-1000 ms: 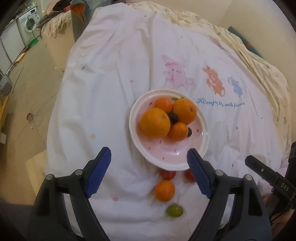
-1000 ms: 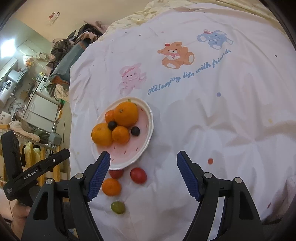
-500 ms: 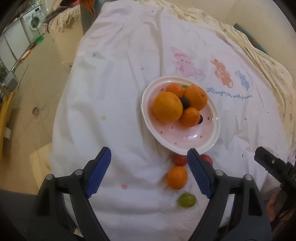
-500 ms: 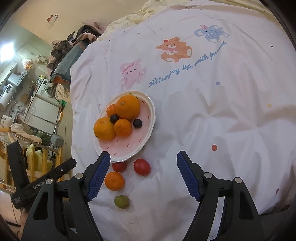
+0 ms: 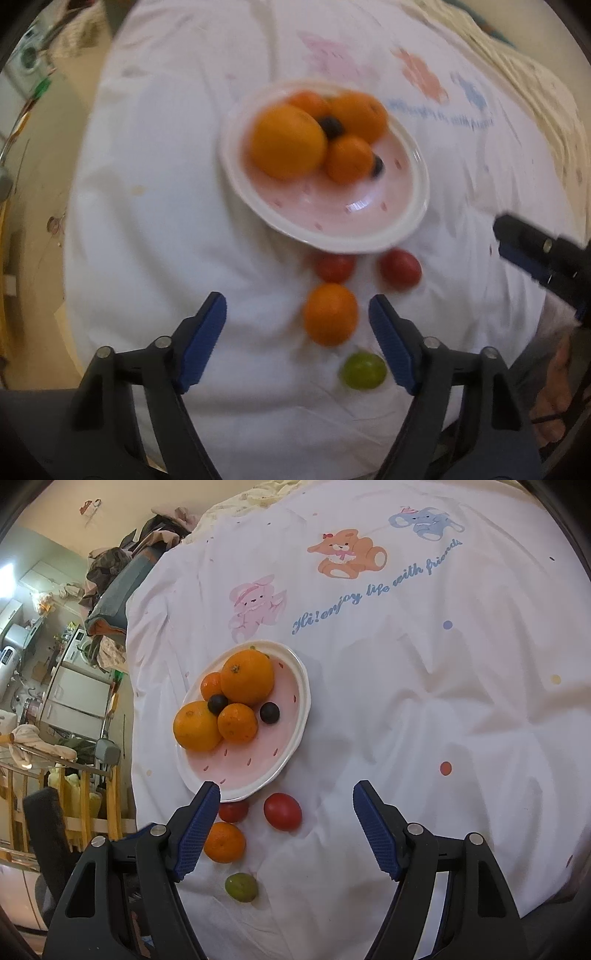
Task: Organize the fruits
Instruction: 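Withdraw both tools up from the plate, then grasp a tangerine on the sheet with the left tool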
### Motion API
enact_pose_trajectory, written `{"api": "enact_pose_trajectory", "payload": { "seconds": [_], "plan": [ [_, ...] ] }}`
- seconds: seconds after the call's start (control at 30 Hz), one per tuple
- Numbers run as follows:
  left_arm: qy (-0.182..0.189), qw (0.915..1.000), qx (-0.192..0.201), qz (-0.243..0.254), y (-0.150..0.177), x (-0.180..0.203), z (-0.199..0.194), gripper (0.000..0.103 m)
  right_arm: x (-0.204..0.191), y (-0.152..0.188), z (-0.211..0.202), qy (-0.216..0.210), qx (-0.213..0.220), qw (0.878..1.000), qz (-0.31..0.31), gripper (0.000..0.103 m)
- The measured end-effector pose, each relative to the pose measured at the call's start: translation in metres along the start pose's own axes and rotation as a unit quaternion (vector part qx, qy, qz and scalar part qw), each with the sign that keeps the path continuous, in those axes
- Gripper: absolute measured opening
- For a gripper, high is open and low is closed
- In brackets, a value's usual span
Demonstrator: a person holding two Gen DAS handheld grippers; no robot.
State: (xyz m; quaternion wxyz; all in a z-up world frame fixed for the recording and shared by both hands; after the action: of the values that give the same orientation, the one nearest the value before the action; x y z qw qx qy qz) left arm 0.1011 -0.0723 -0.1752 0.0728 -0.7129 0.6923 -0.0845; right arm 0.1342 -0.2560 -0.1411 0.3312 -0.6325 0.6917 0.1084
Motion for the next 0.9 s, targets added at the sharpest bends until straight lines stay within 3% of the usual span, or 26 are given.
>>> {"api": "enact_pose_trajectory", "payload": {
  "seconds": [0.2,0.4,0.47,0.9],
  "plan": [
    [-0.022,0.9991,-0.02,0.03,0.004,0.021,0.02,0.071,0.008,0.001,-0.003,0.007,0.001,1.0,0.01,0.077],
    [-0.025,0.9979,-0.045,0.041,0.009,0.026,0.035,0.051,0.015,0.002,-0.007,0.008,0.004,1.0,0.022,0.077],
    [-0.013,0.9979,-0.051,0.038,0.01,0.027,0.036,0.039,0.014,0.002,-0.007,0.009,0.004,1.0,0.02,0.077],
    [0.006,0.9995,-0.018,0.024,0.009,0.019,0.007,0.036,0.014,0.002,0.0,0.023,-0.001,1.0,0.01,0.077]
  ]
}}
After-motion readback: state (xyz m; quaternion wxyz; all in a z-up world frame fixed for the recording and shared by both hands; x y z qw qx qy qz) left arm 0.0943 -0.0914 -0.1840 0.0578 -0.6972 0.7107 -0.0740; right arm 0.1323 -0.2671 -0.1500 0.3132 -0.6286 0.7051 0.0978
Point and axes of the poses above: each gripper's, at about its wrist camera, not at the fingertips, and z roughly the way its jaws point, x to its right, y to its underside, the point moved 9 cm from there along z, roughly the way its jaws point, and after that the axes turned 8 degrees about -y, right-handed, at the moved point
